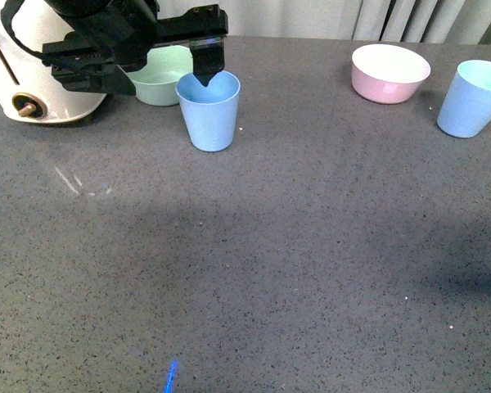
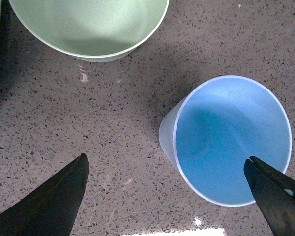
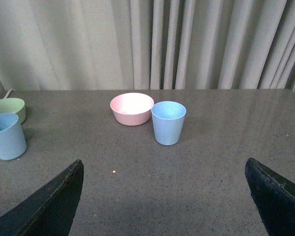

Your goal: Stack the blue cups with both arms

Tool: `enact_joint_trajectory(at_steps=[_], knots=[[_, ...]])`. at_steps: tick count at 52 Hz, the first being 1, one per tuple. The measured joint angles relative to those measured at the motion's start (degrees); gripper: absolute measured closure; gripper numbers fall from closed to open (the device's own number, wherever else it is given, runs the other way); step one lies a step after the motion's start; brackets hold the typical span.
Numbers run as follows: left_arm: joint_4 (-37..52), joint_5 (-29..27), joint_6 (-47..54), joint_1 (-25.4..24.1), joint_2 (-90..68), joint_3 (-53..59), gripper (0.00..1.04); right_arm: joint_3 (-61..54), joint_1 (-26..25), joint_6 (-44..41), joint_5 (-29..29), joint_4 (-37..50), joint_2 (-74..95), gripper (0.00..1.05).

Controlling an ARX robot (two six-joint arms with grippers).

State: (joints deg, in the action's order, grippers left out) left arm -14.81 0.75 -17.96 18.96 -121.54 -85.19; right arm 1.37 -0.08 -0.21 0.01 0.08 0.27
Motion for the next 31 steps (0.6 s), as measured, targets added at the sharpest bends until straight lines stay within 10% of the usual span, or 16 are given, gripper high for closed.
enact_joint_trajectory(at_steps=[10,31], knots=[[-3.67,-0.79,0.13,0.61,-4.50,-5.51,0.12,0.00,0.00,0.00,0.00,0.00,0.00,0.09],[-10.45,-0.55,-4.59,5.03,-6.67,-10.25,0.92,0.00,0.00,0.00,-0.02,0.00,0.00,0.09]])
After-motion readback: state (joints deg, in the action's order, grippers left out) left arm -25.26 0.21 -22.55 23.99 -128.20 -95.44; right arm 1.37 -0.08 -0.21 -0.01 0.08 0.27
